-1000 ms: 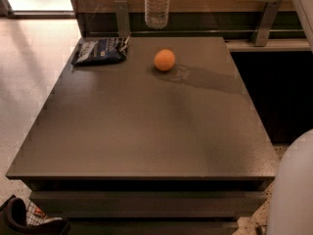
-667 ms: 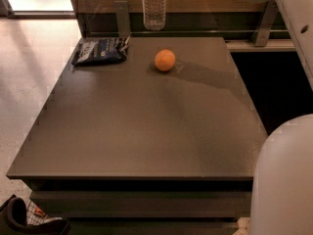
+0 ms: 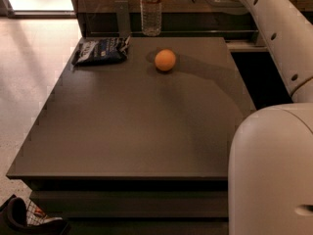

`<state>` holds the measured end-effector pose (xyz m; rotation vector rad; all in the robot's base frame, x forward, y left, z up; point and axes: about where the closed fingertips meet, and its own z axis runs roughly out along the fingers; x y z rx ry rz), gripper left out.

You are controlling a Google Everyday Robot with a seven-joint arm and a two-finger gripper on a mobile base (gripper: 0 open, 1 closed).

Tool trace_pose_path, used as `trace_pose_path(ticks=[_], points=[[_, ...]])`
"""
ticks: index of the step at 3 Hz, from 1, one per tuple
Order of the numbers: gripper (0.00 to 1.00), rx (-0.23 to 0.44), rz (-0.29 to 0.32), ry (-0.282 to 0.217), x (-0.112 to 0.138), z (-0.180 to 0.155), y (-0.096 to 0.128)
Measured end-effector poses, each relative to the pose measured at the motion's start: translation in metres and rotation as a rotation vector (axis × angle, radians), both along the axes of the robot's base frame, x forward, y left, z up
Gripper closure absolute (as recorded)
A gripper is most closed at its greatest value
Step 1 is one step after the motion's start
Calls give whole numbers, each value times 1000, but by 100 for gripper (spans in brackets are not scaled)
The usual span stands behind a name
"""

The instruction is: Move water bottle near blue chip bag

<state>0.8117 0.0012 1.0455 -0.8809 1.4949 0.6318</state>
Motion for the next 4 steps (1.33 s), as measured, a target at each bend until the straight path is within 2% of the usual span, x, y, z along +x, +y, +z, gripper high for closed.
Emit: trace_pose_path(ticks=[1,3,4], points=[[100,37,1,55,22,-30,13],[100,24,-21,143,39,-73,24],[100,12,-53,153,44,-89,23]])
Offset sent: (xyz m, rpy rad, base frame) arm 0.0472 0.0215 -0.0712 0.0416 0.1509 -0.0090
